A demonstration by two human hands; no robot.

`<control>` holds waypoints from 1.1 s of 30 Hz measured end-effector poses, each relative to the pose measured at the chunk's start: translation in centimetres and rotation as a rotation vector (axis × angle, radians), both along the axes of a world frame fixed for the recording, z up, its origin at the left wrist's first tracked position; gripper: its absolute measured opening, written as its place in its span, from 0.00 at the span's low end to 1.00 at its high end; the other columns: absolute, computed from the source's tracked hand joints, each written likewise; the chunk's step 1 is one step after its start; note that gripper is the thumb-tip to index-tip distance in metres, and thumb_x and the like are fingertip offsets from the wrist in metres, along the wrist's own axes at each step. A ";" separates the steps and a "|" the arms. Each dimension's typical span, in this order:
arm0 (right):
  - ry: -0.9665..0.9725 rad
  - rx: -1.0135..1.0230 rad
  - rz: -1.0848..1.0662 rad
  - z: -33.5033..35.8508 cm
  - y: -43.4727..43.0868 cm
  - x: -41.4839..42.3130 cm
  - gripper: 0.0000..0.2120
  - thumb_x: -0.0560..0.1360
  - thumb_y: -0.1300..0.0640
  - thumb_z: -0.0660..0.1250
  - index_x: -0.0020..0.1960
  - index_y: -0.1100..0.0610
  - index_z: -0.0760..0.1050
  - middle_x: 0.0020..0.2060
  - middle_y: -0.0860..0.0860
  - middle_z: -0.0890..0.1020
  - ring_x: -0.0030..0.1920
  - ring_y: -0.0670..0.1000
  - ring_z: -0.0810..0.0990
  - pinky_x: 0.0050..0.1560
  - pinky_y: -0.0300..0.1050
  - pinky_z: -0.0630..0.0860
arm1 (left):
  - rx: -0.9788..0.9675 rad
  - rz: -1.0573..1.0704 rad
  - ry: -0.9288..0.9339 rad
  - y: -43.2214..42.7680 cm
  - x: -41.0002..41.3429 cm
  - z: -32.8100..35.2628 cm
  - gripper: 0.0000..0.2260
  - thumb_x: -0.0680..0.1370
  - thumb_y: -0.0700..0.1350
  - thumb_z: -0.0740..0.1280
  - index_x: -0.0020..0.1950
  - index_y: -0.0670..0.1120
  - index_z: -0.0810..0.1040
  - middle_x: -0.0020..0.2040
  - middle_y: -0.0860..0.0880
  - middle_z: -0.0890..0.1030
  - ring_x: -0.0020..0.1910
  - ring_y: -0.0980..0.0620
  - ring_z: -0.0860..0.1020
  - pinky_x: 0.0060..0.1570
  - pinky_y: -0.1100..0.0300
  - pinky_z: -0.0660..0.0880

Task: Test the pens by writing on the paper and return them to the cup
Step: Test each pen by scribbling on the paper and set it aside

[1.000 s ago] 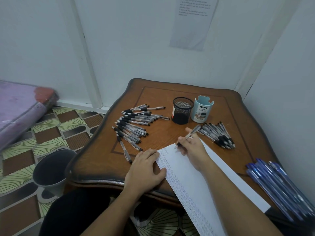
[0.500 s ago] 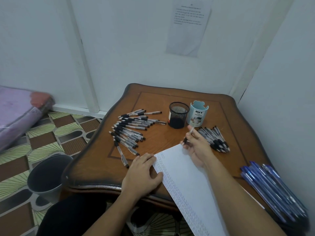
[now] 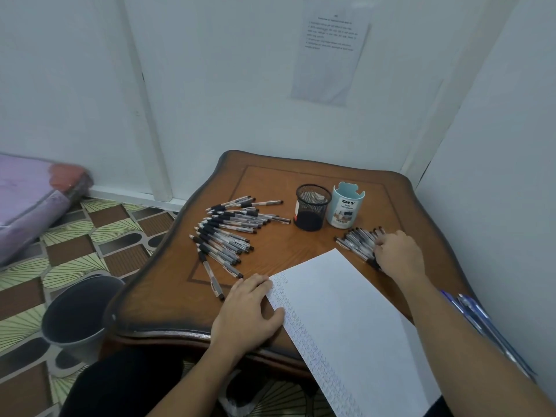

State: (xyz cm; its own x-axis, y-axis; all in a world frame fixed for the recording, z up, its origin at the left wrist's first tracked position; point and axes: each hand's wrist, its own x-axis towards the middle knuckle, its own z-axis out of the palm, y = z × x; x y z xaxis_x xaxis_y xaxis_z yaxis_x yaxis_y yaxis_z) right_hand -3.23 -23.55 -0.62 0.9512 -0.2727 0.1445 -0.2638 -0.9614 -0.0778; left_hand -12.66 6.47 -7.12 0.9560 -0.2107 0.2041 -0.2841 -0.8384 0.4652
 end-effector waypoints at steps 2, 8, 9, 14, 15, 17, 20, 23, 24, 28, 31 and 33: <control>-0.068 -0.050 0.009 0.1 0.6 0.0 0.14 0.82 0.51 0.61 0.64 0.53 0.78 0.54 0.55 0.79 0.53 0.53 0.76 0.51 0.46 0.75 | 0.000 0.000 0.009 0.0 0.0 0.1 0.37 0.70 0.68 0.50 0.72 0.50 0.70 0.73 0.57 0.67 0.73 0.59 0.60 0.74 0.61 0.48; -0.129 0.259 0.294 -1.3 5.2 1.5 0.10 0.79 0.57 0.64 0.58 0.55 0.81 0.54 0.53 0.79 0.55 0.52 0.75 0.53 0.45 0.72 | -0.003 0.004 0.019 0.0 -0.1 0.2 0.35 0.71 0.67 0.51 0.72 0.51 0.70 0.72 0.58 0.67 0.73 0.60 0.59 0.76 0.59 0.51; -0.069 0.354 0.348 -1.5 6.5 1.8 0.10 0.79 0.58 0.65 0.58 0.54 0.81 0.55 0.52 0.79 0.54 0.49 0.75 0.53 0.43 0.71 | -0.001 0.003 0.019 0.0 -0.1 0.2 0.34 0.72 0.67 0.52 0.73 0.51 0.70 0.72 0.58 0.67 0.73 0.60 0.59 0.76 0.59 0.50; 0.189 0.562 0.529 -2.0 13.7 3.0 0.11 0.79 0.53 0.68 0.60 0.47 0.81 0.62 0.47 0.78 0.63 0.50 0.74 0.64 0.48 0.70 | 0.011 0.002 0.013 0.0 -0.2 0.5 0.31 0.74 0.63 0.56 0.74 0.50 0.68 0.74 0.57 0.65 0.74 0.59 0.57 0.73 0.63 0.44; 0.204 0.568 0.557 -2.2 15.0 3.2 0.12 0.78 0.51 0.68 0.61 0.45 0.80 0.62 0.47 0.77 0.63 0.51 0.74 0.65 0.51 0.71 | 0.005 0.004 0.010 -0.1 -0.2 0.5 0.31 0.74 0.63 0.56 0.74 0.50 0.68 0.74 0.56 0.65 0.74 0.59 0.58 0.73 0.64 0.43; 0.205 0.566 0.581 -2.5 17.3 3.5 0.14 0.77 0.46 0.68 0.62 0.42 0.79 0.61 0.48 0.77 0.63 0.53 0.72 0.66 0.57 0.70 | -0.019 0.004 0.007 -0.1 -0.2 0.5 0.31 0.74 0.61 0.57 0.73 0.48 0.69 0.74 0.55 0.66 0.74 0.58 0.59 0.72 0.66 0.43; 0.148 0.481 0.575 -2.7 19.4 3.8 0.14 0.76 0.42 0.68 0.60 0.43 0.80 0.58 0.49 0.76 0.61 0.52 0.71 0.64 0.55 0.67 | -0.055 0.012 -0.007 -0.1 -0.1 0.3 0.30 0.73 0.59 0.59 0.71 0.46 0.72 0.72 0.53 0.69 0.72 0.57 0.63 0.71 0.67 0.43; 0.098 0.483 0.557 -3.1 20.0 3.8 0.09 0.77 0.45 0.68 0.54 0.46 0.82 0.55 0.49 0.76 0.60 0.51 0.71 0.61 0.54 0.66 | -0.063 0.009 -0.015 0.0 -0.1 0.3 0.29 0.73 0.59 0.60 0.71 0.46 0.72 0.71 0.53 0.70 0.72 0.56 0.63 0.70 0.68 0.44; 0.096 0.499 0.554 -3.2 20.0 3.8 0.08 0.78 0.47 0.68 0.52 0.48 0.82 0.55 0.49 0.76 0.60 0.51 0.72 0.62 0.54 0.67 | -0.062 0.010 -0.016 0.0 -0.1 0.3 0.30 0.73 0.60 0.59 0.71 0.46 0.72 0.71 0.53 0.70 0.72 0.57 0.63 0.70 0.68 0.44; 0.105 0.613 0.549 -2.9 18.6 3.7 0.05 0.79 0.53 0.67 0.50 0.53 0.80 0.53 0.50 0.75 0.53 0.49 0.74 0.57 0.47 0.73 | -0.062 0.017 0.006 -0.1 -0.2 0.3 0.36 0.70 0.64 0.52 0.71 0.47 0.72 0.71 0.53 0.70 0.73 0.57 0.62 0.71 0.65 0.47; 0.048 0.801 0.483 -1.8 16.6 3.5 0.04 0.80 0.55 0.64 0.52 0.53 0.77 0.50 0.48 0.77 0.49 0.46 0.75 0.48 0.40 0.72 | -0.065 0.027 0.008 0.0 -0.2 0.5 0.35 0.70 0.64 0.52 0.72 0.47 0.72 0.72 0.54 0.69 0.73 0.57 0.61 0.71 0.66 0.47; -0.011 1.005 0.379 -1.3 15.1 3.3 0.04 0.81 0.54 0.62 0.53 0.52 0.75 0.49 0.48 0.79 0.48 0.47 0.77 0.46 0.41 0.75 | -0.049 0.022 0.014 0.0 -0.2 0.6 0.33 0.72 0.62 0.54 0.72 0.47 0.70 0.73 0.55 0.67 0.74 0.57 0.60 0.71 0.66 0.47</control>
